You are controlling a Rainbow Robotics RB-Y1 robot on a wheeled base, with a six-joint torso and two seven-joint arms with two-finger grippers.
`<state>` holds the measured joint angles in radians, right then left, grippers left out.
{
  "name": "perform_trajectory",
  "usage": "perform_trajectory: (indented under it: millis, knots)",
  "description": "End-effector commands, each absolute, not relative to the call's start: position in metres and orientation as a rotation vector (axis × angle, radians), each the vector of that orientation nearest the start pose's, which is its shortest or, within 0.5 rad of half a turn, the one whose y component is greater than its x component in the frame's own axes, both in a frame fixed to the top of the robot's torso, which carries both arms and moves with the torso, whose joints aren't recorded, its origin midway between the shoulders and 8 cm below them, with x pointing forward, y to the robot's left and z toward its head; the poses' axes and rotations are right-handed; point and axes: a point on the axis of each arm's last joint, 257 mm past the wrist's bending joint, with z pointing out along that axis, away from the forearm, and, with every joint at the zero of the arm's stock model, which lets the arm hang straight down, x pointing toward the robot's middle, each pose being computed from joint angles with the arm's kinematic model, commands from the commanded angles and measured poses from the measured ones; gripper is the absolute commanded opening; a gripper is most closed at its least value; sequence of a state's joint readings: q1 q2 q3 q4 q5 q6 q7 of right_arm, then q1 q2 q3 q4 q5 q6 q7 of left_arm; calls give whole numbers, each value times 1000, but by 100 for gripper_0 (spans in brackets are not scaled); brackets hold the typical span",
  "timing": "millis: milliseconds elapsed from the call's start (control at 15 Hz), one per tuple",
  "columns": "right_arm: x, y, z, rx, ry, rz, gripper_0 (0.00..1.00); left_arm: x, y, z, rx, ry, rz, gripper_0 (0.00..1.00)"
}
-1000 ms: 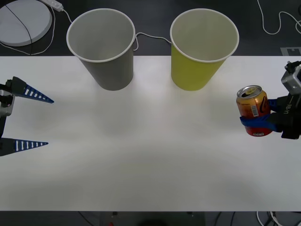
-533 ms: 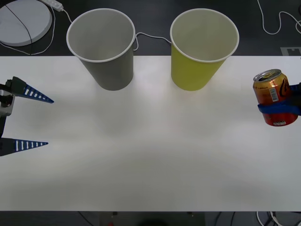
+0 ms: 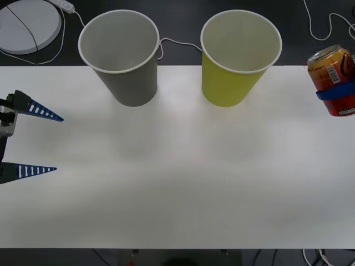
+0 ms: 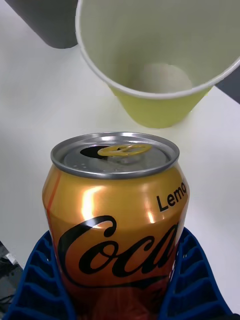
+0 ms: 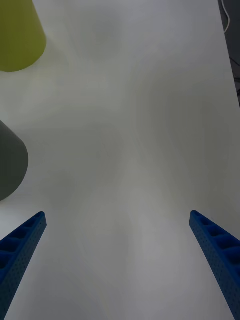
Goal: Put the can into the green bin and the plastic bottle into the gray bin
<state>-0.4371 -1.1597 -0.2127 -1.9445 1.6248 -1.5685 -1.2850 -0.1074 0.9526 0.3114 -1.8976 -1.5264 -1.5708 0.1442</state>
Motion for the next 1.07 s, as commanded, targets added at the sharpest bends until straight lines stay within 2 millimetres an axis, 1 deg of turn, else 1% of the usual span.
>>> perform_trajectory:
  millis: [67, 200, 333, 467, 600, 733, 933, 1067]
  knots:
    - [451, -285, 0, -1009, 2219, 179, 0, 371, 288, -136, 1819, 1542, -172, 100]
    - [468, -277, 10, -1022, 2235, 165, 0, 371, 288, -136, 1819, 1542, -172, 100]
    - [485, -270, 13, -1022, 2256, 165, 0, 371, 288, -136, 1819, 1542, -172, 100]
    - [500, -257, 18, -1014, 2255, 186, 0, 371, 288, -136, 1819, 1542, -172, 100]
    - [519, -248, 21, -1015, 2245, 158, 0, 371, 288, -136, 1819, 1542, -172, 100]
    - [534, -240, 24, -1017, 2254, 114, 0, 371, 288, -136, 1819, 1542, -172, 100]
    - [552, -221, 21, -1026, 2301, 107, 0, 371, 288, -136, 1819, 1542, -172, 100]
    - [565, -208, 22, -1029, 2311, 103, 0, 371, 288, -136, 1819, 1542, -172, 100]
